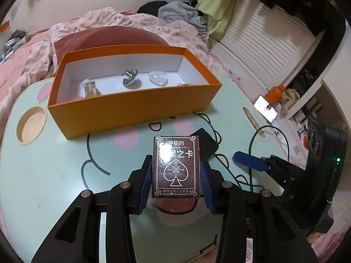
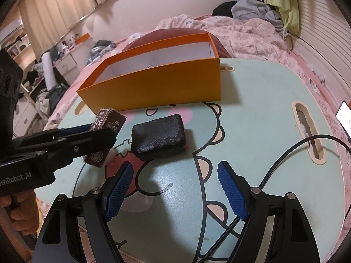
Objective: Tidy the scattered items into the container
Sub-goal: 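Carry the brown card box out and release it on the table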
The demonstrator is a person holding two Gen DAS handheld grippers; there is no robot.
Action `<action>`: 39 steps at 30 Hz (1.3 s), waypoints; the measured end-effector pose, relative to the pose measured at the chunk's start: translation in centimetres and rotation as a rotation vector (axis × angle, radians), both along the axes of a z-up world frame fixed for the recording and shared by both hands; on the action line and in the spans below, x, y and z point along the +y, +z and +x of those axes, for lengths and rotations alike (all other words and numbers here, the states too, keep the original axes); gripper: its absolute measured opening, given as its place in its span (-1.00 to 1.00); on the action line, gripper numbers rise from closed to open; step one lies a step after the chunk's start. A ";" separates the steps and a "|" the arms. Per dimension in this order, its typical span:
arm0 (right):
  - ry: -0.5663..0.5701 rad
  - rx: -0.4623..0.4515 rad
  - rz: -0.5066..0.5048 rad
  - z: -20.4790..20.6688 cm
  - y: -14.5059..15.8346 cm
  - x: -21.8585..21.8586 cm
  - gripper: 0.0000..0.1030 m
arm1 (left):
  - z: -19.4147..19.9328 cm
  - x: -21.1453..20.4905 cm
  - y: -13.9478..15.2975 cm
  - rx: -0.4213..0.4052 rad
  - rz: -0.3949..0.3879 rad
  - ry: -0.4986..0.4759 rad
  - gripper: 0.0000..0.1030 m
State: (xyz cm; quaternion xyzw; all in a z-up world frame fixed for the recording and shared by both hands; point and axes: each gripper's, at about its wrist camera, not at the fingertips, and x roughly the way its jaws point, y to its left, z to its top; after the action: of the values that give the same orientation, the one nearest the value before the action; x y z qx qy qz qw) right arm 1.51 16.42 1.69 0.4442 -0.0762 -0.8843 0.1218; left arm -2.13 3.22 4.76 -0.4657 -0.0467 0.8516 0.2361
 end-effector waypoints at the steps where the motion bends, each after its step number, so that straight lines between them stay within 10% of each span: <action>1: 0.000 0.000 0.001 0.0 0.0 0.0 0.54 | 0.1 -0.1 0.0 0.002 0.004 0.005 -0.19; 18: 0.000 -0.001 0.000 0.0 -0.1 -0.1 0.53 | 2.8 -4.9 2.7 0.145 0.229 0.179 0.19; 29: -0.014 0.042 -0.008 0.4 0.7 0.4 0.52 | 7.1 -6.1 0.6 0.186 0.223 0.325 0.19; 39: 0.044 0.192 0.105 -4.0 8.6 0.2 -0.09 | 7.0 -6.8 -0.5 0.135 0.217 0.360 0.19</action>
State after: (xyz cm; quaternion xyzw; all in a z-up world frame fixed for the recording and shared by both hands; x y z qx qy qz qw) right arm -2.48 16.58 10.32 0.3649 -0.0077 -0.9227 0.1246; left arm 4.88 -3.59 4.23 -0.3635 -0.2045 0.8993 0.1314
